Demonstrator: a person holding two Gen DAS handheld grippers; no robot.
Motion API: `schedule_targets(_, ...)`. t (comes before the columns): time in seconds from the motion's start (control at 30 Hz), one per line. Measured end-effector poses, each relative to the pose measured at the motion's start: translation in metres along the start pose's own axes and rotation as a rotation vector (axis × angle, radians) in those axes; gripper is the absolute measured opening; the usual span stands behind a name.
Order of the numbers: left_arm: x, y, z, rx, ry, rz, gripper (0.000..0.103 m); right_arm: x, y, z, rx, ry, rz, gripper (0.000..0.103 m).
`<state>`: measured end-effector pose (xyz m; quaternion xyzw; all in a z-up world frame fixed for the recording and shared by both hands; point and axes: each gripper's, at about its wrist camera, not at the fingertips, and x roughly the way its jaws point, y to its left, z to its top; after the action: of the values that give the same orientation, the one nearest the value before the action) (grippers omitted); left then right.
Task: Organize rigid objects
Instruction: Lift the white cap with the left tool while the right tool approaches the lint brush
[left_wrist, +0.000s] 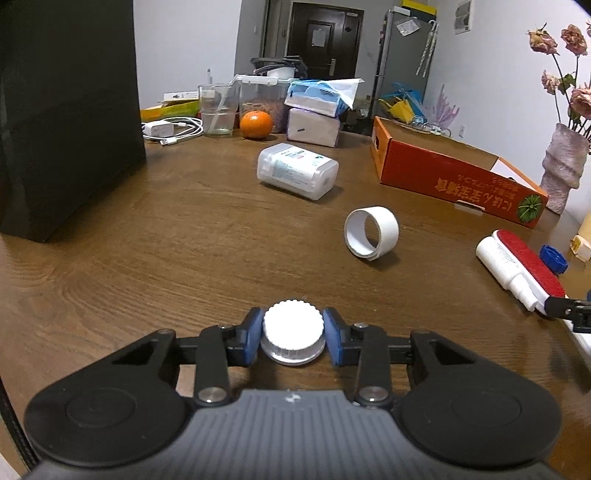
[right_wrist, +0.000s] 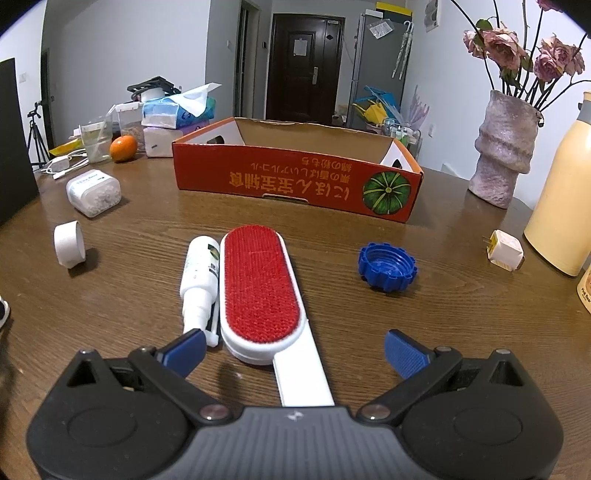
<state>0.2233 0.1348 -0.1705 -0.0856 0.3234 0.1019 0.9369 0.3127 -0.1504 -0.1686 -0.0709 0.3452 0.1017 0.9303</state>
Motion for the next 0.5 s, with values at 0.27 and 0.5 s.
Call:
schedule_targets(0.27,-0.005,-0.003,0.010,0.009,-0.038,-0.033,0.036,0.007,0.005,0.005,-0.014,-0.001,-0.019,0.101)
schedule_targets(0.5,-0.006,-0.005,0.018,0.002,-0.053,-0.055,0.036,0.020,0.004,0.015,-0.018,0.011,-0.019,0.093)
